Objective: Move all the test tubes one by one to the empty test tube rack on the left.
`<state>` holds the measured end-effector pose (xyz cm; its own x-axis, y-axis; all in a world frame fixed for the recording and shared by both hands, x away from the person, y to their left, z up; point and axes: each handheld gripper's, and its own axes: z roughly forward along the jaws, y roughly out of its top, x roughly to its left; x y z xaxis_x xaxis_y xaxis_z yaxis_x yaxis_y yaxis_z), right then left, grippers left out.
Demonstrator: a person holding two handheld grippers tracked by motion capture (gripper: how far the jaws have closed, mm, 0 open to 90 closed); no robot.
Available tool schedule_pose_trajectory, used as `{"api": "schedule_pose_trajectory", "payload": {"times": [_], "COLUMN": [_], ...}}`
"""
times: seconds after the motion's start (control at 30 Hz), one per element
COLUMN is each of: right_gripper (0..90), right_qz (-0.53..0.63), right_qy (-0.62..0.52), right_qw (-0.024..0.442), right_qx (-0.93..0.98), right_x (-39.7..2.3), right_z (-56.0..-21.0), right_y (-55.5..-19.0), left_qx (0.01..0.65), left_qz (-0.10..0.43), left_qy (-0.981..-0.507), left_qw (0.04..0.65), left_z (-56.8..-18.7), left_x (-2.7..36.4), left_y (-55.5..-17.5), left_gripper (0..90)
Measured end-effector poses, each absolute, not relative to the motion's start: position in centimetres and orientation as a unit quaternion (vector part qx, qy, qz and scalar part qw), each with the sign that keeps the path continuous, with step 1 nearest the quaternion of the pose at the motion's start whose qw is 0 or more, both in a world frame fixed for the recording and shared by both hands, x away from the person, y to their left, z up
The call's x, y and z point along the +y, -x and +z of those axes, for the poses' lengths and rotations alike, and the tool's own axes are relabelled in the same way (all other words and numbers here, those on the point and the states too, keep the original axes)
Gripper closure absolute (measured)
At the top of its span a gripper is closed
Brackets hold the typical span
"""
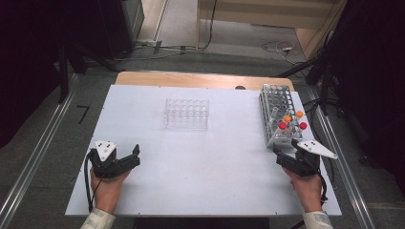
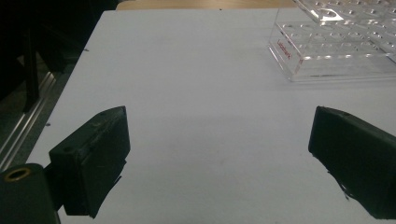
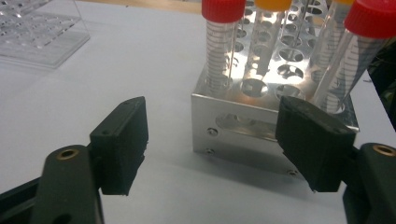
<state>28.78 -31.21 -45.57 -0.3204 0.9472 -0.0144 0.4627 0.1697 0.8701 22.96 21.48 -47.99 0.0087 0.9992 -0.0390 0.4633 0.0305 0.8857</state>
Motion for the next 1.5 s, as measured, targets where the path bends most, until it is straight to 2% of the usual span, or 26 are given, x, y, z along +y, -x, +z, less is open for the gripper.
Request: {"api": "schedule_pose_trajectory", "payload": {"times": [0.43,0.67,0.9,1.0,1.17,1.5], "right_gripper": [39.8,55.9,62.9,70.1,70.8,71.5], "right_qz": [0.417,0.422,0.411,0.407,0.413,0.457], "right_qy": [-0.511,-0.507,-0.510,-0.513,-0.512,-0.494], "right_qw": [0.309,0.313,0.316,0.324,0.332,0.351], "right_qx": [0.685,0.683,0.686,0.683,0.676,0.650], "right_x": [-30.8,-30.3,-29.7,-29.7,-29.7,-30.1], "right_z": [-45.5,-45.4,-45.7,-45.9,-45.6,-42.1], "right_y": [-30.7,-31.5,-32.3,-32.5,-32.5,-31.0], "left_qx": [0.608,0.610,0.609,0.609,0.609,0.600], "left_qz": [0.351,0.348,0.345,0.344,0.341,0.350], "left_qy": [-0.601,-0.602,-0.604,-0.603,-0.603,-0.611], "left_qw": [0.381,0.381,0.383,0.383,0.385,0.381], "left_z": [-48.0,-48.1,-48.0,-48.1,-48.0,-47.9], "left_x": [21.3,21.2,21.1,21.1,21.1,20.4], "left_y": [-22.9,-22.9,-22.8,-22.8,-22.8,-22.8], "left_gripper": [5.9,5.9,5.9,5.8,5.8,5.8]}}
